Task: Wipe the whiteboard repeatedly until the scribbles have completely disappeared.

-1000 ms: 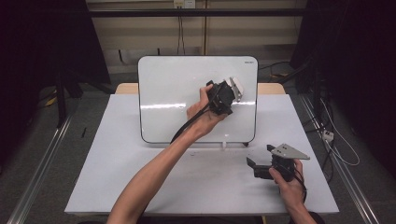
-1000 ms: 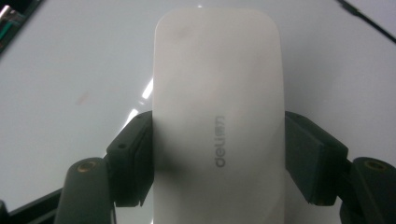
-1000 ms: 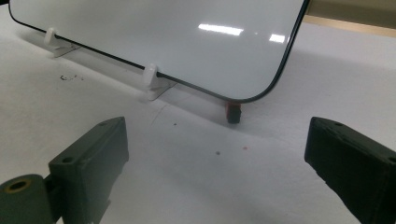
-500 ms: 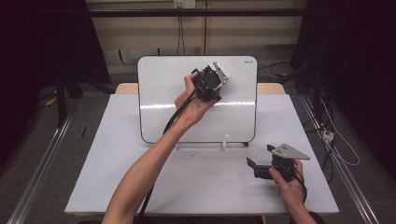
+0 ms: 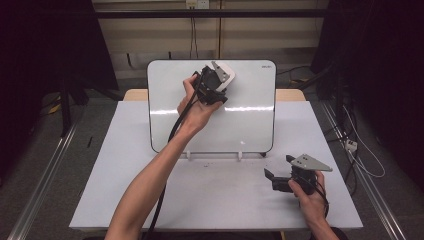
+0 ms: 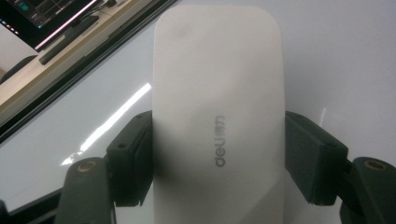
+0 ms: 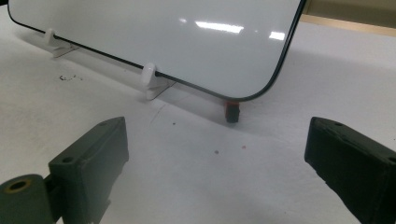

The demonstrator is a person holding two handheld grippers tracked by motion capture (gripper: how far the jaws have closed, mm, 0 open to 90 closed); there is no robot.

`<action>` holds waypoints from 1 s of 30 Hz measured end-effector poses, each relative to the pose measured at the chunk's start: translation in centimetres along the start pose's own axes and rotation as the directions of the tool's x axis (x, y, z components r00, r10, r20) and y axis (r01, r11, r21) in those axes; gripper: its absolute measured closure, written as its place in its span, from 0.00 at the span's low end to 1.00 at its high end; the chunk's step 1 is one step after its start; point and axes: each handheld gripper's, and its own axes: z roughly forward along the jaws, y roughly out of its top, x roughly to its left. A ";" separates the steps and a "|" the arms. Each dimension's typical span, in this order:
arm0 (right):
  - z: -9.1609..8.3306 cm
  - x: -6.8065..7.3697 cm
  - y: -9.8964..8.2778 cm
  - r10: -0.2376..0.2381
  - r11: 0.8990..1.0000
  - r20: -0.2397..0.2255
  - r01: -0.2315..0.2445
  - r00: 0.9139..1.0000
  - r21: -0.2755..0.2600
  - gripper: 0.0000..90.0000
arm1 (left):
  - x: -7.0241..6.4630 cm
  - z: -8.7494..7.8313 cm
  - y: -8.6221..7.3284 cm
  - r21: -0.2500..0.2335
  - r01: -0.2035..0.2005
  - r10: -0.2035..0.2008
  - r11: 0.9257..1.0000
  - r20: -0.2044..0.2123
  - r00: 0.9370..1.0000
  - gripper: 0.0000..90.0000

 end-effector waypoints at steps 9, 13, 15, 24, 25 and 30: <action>0.0 0.0 0.0 0.001 1.000 0.003 -0.001 1.000 0.000 0.07 | 0.9 -0.5 -0.9 -0.049 0.058 -0.055 0.997 0.065 0.996 0.35; 0.0 0.0 0.0 0.000 1.000 0.002 0.000 1.000 -0.001 0.07 | 1.4 -0.8 -2.3 -0.067 0.081 -0.077 0.994 0.070 0.995 0.35; 0.0 0.1 0.0 0.000 1.000 0.002 0.000 1.000 -0.001 0.07 | 1.5 -1.0 -2.8 -0.070 0.088 -0.083 0.994 0.073 0.994 0.35; 0.2 0.1 0.1 -0.002 1.000 0.006 0.002 1.000 -0.002 0.07 | 1.7 -3.1 -4.5 -0.110 0.112 -0.102 0.988 0.090 0.991 0.35; 0.2 0.2 0.2 0.001 1.000 0.006 -0.001 1.000 -0.001 0.07 | 1.7 -3.4 -4.6 -0.114 0.117 -0.108 0.987 0.089 0.990 0.35; 0.2 0.2 0.3 0.003 1.000 0.010 -0.003 1.000 -0.002 0.07 | 1.8 -4.6 -5.6 -0.132 0.140 -0.126 0.981 0.110 0.986 0.35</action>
